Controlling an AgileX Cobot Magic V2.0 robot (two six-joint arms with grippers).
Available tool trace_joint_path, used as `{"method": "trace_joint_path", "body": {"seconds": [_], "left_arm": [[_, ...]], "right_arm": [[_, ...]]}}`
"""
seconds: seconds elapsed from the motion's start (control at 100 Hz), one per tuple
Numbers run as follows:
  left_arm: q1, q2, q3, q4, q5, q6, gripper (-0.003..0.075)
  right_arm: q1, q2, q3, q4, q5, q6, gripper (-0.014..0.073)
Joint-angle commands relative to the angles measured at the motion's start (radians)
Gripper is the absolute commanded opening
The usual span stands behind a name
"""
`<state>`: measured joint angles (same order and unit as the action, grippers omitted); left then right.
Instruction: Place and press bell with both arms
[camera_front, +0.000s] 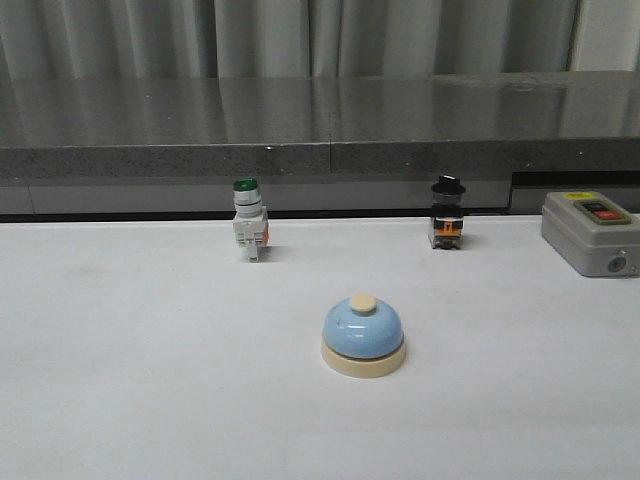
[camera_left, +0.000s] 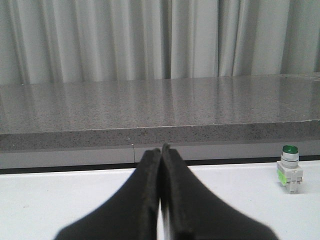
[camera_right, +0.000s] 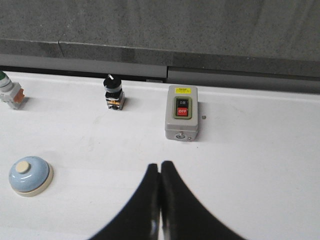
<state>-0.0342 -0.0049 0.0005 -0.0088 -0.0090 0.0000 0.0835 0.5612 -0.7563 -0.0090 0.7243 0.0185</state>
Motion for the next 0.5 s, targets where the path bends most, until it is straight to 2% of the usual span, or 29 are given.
{"method": "trace_joint_path", "body": {"seconds": [0.0, 0.15, 0.32, 0.49], "left_arm": [[-0.001, -0.03, 0.043, -0.001, -0.08, -0.016, -0.002], [-0.001, -0.03, 0.043, -0.001, -0.08, -0.016, -0.002], [-0.001, -0.03, 0.043, -0.001, -0.08, -0.016, -0.002], [-0.001, -0.03, 0.043, -0.001, -0.08, -0.016, -0.002]], "right_arm": [[-0.006, 0.066, -0.054, -0.001, -0.065, -0.004, -0.006], [-0.006, 0.141, -0.053, 0.009, -0.082, -0.004, -0.006], [-0.006, 0.205, -0.053, 0.121, -0.076, -0.004, -0.006], [0.025, 0.305, -0.059, 0.169, -0.072, -0.054, -0.006]]}}
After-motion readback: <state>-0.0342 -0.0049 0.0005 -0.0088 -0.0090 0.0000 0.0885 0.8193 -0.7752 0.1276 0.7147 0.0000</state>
